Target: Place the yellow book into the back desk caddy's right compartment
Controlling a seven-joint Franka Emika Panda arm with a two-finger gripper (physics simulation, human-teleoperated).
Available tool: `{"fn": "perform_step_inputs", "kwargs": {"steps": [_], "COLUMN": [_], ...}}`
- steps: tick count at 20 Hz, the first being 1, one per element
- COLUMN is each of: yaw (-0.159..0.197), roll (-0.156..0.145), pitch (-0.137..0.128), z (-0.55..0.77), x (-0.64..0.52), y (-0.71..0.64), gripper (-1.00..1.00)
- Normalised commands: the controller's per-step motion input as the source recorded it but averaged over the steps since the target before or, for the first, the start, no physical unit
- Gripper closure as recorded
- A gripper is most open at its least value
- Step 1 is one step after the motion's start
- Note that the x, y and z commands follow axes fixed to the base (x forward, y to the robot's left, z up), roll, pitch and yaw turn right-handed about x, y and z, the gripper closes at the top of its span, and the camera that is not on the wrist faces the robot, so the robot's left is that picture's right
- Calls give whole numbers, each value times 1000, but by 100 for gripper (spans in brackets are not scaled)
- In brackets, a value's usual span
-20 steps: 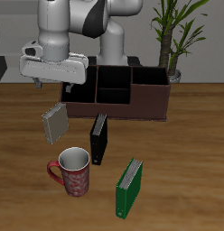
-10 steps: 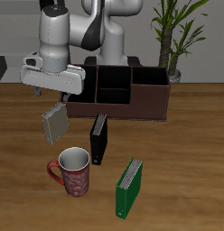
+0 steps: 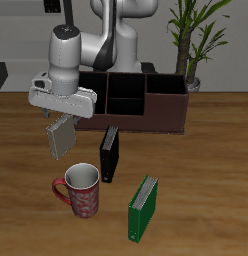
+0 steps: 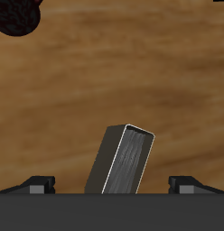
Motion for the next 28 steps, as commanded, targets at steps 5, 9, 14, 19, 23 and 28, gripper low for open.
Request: {"fn": "perform_step_inputs", "kwargs": {"steps": [5, 9, 14, 19, 23, 28], "yaw": [-81, -41, 2, 28, 54, 70], "roll": [-27, -55, -3, 20, 20, 43], "pitch": [20, 19, -12, -37, -72, -72], "z": [-253, -155, 76, 395, 686, 735], "x": [47, 75, 5, 50, 9, -81], "y": [-101, -231, -14, 168, 238, 358], "gripper": [100, 100, 100, 100, 100, 100]}}
